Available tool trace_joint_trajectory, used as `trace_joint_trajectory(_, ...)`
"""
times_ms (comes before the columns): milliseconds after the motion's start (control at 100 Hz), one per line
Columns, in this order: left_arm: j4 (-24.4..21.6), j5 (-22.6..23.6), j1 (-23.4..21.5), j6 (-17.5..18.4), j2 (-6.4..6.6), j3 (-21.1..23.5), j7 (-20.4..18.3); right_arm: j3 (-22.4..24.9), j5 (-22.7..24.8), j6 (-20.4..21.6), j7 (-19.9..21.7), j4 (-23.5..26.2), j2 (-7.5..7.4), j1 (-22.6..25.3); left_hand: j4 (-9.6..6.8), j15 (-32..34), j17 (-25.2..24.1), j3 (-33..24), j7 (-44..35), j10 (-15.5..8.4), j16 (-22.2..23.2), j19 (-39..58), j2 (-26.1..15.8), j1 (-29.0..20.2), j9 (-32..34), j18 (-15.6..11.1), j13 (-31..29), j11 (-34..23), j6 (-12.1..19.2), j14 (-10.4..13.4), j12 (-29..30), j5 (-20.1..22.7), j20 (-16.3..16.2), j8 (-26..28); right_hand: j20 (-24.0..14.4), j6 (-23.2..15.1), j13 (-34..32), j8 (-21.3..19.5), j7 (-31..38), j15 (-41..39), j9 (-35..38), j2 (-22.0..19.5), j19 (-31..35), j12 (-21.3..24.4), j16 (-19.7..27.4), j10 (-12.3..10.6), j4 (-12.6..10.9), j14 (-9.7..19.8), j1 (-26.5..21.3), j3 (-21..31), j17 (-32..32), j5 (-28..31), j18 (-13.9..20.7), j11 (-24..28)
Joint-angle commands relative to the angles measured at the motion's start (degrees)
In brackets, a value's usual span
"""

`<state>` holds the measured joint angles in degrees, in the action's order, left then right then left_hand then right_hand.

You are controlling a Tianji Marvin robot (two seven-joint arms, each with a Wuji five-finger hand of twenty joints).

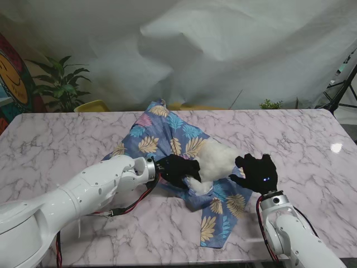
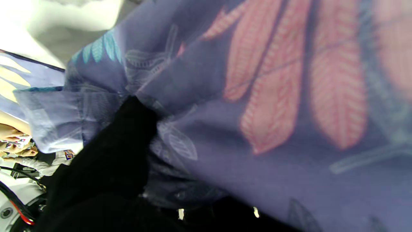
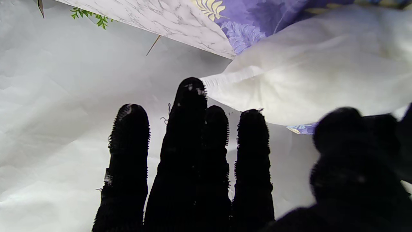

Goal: Put a pillowcase on a pillow

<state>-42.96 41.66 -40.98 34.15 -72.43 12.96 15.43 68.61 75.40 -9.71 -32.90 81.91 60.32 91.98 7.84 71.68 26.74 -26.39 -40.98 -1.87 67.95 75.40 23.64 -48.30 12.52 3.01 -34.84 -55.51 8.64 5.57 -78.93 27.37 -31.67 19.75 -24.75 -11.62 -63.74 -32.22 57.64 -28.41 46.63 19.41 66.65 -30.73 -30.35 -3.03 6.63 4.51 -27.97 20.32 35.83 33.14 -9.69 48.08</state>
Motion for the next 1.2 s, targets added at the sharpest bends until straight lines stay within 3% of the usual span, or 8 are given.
trace_joint_trajectory(0, -0.02, -0.06, -1.84, -1.03, 0.51, 0.50, -2.75, 0.20, 1.11, 0.37, 1.03, 1.01, -0.45, 1.59, 2.04, 5.57, 2.40, -4.25, -32.92, -0.66, 0.00, -1.51, -3.68, 4.05, 3.60, -8.03, -5.42, -3.06, -11.79, 4.54, 0.67, 7.40, 1.45, 8.80, 0.48, -0.34, -0.07, 3.07, 0.42, 1.58, 0.79, -2.23, -0.21, 0.11, 0.13, -0.05, -1.60, -0.85, -3.24, -3.55, -0.29, 0.64, -1.32, -1.42)
trace_joint_trajectory(70, 0.37, -0.97, -2.90, -0.96, 0.24, 2.17, -1.77, 0.71, 1.97, 0.96, 2.67, 1.84, -0.73, 2.74, 1.74, 4.99, 3.97, -2.92, -34.80, -1.41, -2.27, -0.85, -9.31, 8.17, 7.09, -7.25, -7.24, -4.08, -15.81, 3.48, 1.81, 7.01, 1.85, 15.54, 0.44, -0.83, -0.54, 3.46, 0.61, 1.35, 1.44, -3.10, -0.06, 0.12, 0.02, -0.23, -1.69, -0.70, -2.76, -4.15, -0.07, 1.28, -1.18, -1.47)
trace_joint_trajectory(160, 2.06, -2.83, -4.78, 0.03, -0.86, 4.99, 1.15, 1.25, 2.44, 2.37, 5.19, 2.46, -1.04, 3.76, -4.61, 4.33, 8.46, 26.18, -31.14, -2.50, -6.65, 0.51, -22.47, -2.72, 11.72, -6.58, -11.74, -5.72, -16.94, 2.93, 2.66, 2.35, 3.46, 41.67, 0.42, -1.31, -0.77, 3.22, 0.60, 1.21, 1.97, -4.04, -0.02, 0.18, -0.11, -0.52, -2.14, -0.81, -1.56, -4.26, -0.08, 2.15, -1.22, -1.68)
trace_joint_trajectory(280, 1.46, -4.86, -6.84, -0.05, -0.92, 8.08, 1.36, 0.71, 1.77, 3.71, 7.32, 1.53, -1.22, 3.27, -5.48, 4.13, 12.47, 27.21, -31.65, -2.87, -8.35, 0.82, -21.58, -3.14, 14.96, -6.85, -15.28, -6.92, -16.20, 3.67, 3.27, 1.84, 3.98, 52.00, 0.43, -1.37, -0.38, 2.78, -0.42, 1.69, 2.31, -4.44, -0.19, 0.53, -0.03, -0.52, -2.62, -0.93, -0.78, -3.82, -0.36, 2.76, -1.11, -2.64)
trace_joint_trajectory(440, 3.75, -8.08, -8.69, 3.93, -1.98, 11.14, 2.41, -1.56, 0.50, 9.05, 8.21, -2.49, -1.82, -0.47, -6.93, 3.97, 13.75, 25.77, -32.49, -2.42, -8.80, 0.78, -16.61, -4.94, 15.19, -6.66, -16.07, -7.30, -17.93, 3.99, 3.04, 2.07, 4.12, 53.83, 2.16, 1.64, 7.27, 15.38, -6.89, 10.93, -0.74, -8.88, -5.69, 6.51, 5.51, 0.15, -4.04, -1.63, -12.40, -15.79, -7.01, -0.11, 2.44, -12.12)
trace_joint_trajectory(560, 3.78, -7.88, -9.43, 5.02, -1.57, 12.10, 2.86, -1.16, -1.96, 22.25, 13.98, -4.19, -2.61, -2.98, -3.84, 3.51, 12.58, 10.67, -30.94, -1.89, -7.65, -0.93, -9.83, 1.63, 12.31, -7.45, -14.18, -5.96, -17.48, 4.74, 2.06, -1.79, 3.21, 58.26, 8.55, 6.04, 21.62, 15.27, -20.42, 18.81, -9.29, -11.92, -13.32, 13.03, 14.35, 1.32, -3.25, -1.46, 7.80, -1.80, -20.26, -5.13, 6.78, -19.58)
trace_joint_trajectory(750, 3.78, -6.53, -9.18, 5.21, -0.70, 11.88, 2.97, -1.43, -12.13, 35.15, 21.74, -7.19, -1.96, -6.49, -2.16, 3.25, 11.45, -2.13, -31.06, -1.54, -7.33, -2.06, -1.97, 2.35, 10.96, -7.48, -12.82, -5.48, -17.11, 4.78, 1.69, -3.22, 3.09, 60.71, 14.68, 10.38, 34.33, 20.80, -28.88, 22.15, -18.05, -25.04, -22.53, 17.38, 21.23, 3.74, -2.03, -0.80, 21.88, -7.52, -29.61, -12.10, 11.98, -27.02)
trace_joint_trajectory(1190, 6.45, -2.99, -7.85, 3.41, -1.27, 8.87, 8.71, -1.46, -34.40, 44.53, 28.30, -11.48, 1.20, -7.28, -2.65, 4.60, 12.33, -3.16, -32.03, -0.63, -6.09, -1.24, -0.30, -7.10, 11.68, -8.02, -13.73, -5.43, -17.54, 5.66, -4.36, -2.45, 2.95, 64.00, 14.30, 11.34, 25.73, 22.18, -27.86, 16.92, -7.44, -40.09, -19.17, 17.40, 19.54, 7.17, -3.78, -5.71, 17.62, -22.07, -23.77, -5.92, 8.47, -26.51)
